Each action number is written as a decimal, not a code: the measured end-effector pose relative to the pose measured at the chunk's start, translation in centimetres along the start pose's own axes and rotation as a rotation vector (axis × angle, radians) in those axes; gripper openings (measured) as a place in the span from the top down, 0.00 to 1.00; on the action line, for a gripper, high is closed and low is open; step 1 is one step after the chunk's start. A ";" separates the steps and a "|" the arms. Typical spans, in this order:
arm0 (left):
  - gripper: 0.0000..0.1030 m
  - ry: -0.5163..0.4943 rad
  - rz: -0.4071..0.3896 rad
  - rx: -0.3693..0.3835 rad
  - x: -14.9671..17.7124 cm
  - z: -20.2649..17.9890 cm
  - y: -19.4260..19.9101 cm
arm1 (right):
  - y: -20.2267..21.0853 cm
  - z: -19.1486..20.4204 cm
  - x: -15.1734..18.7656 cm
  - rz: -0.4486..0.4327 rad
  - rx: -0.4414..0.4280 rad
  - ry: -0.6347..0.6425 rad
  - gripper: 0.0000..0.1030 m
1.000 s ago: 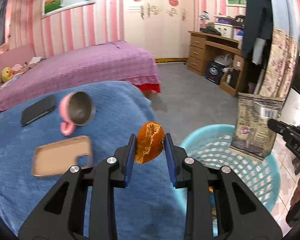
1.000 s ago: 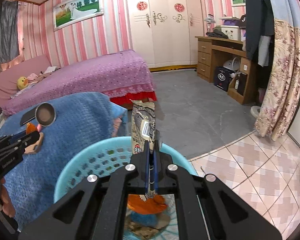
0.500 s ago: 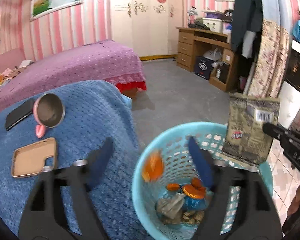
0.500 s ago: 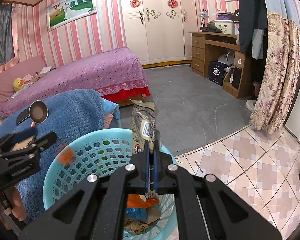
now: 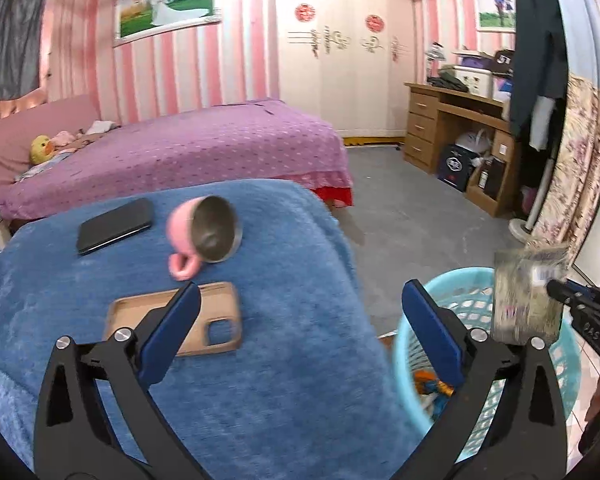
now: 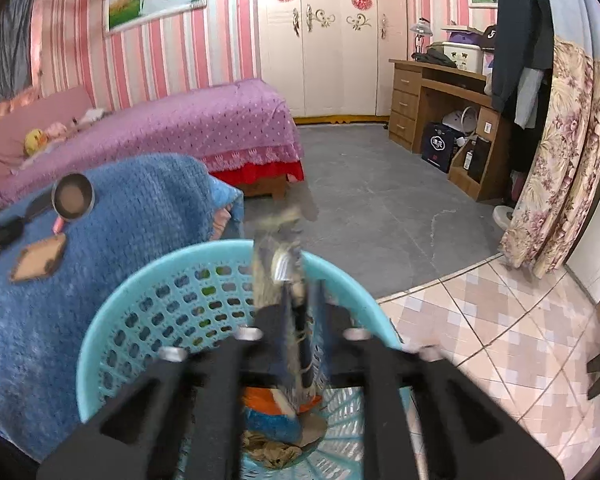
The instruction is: Collect trash
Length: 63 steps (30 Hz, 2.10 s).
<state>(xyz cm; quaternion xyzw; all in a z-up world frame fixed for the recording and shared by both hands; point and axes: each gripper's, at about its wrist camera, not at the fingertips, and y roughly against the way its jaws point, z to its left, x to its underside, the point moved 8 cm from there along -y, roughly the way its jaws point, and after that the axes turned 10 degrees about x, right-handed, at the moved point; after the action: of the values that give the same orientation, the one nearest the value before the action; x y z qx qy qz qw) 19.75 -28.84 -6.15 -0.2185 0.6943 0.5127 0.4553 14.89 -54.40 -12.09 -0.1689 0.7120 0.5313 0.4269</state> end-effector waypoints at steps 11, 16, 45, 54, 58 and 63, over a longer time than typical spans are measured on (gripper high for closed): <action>0.05 0.004 -0.048 -0.077 1.6 6.9 7.0 | 4.0 2.4 -1.4 -0.073 0.023 -0.018 0.05; 0.05 -0.006 -0.072 -0.108 2.8 9.4 10.9 | 9.3 5.5 -3.0 -0.133 -0.003 -0.006 0.04; 0.05 0.025 -0.161 -0.106 8.1 10.8 16.7 | 18.9 13.8 5.4 -0.259 -0.032 0.040 0.04; 0.05 0.025 -0.157 -0.095 8.3 11.0 16.7 | 19.1 14.3 5.0 -0.281 -0.036 0.055 0.04; 0.05 0.013 -0.162 -0.100 8.2 10.9 16.8 | 19.2 14.7 5.0 -0.285 -0.041 0.064 0.04; 0.05 0.014 -0.160 -0.100 8.3 10.9 16.8 | 19.2 14.8 5.0 -0.290 -0.043 0.064 0.04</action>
<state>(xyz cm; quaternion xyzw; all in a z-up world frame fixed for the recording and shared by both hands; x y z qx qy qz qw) 7.18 -11.23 -5.26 -0.2995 0.6515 0.5070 0.4784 5.04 -32.74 -5.30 -0.2958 0.6819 0.4737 0.4724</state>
